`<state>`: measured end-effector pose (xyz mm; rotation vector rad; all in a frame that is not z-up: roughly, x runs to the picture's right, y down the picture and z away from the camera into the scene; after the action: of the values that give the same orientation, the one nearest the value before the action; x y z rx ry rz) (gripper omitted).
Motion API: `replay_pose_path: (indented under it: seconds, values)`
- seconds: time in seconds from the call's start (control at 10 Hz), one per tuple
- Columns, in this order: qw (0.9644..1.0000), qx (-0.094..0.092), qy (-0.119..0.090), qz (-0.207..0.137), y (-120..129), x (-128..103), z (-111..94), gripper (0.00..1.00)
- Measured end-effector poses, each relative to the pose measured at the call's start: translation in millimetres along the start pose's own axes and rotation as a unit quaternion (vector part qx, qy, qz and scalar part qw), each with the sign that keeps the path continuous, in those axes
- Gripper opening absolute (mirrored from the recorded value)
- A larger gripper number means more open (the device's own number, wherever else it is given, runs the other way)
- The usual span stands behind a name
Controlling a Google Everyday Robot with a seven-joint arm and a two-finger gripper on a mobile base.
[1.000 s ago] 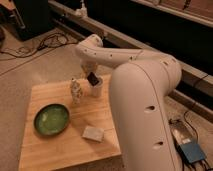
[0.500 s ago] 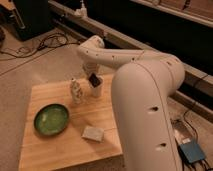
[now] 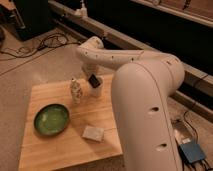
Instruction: Place the eraser in the ceramic cup
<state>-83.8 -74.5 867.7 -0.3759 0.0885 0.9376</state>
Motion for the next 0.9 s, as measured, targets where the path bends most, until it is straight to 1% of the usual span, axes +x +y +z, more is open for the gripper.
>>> replay_pose_path:
  seconds: [0.4,0.7,0.9]
  values:
    - [1.0,0.0,0.006,-0.002,2.6,6.6,0.5,0.55]
    - [1.0,-0.001,0.007,-0.005,9.2,6.1,0.3,0.55]
    - [0.9999,0.0,0.012,-0.005,6.8,11.1,-1.0,0.55]
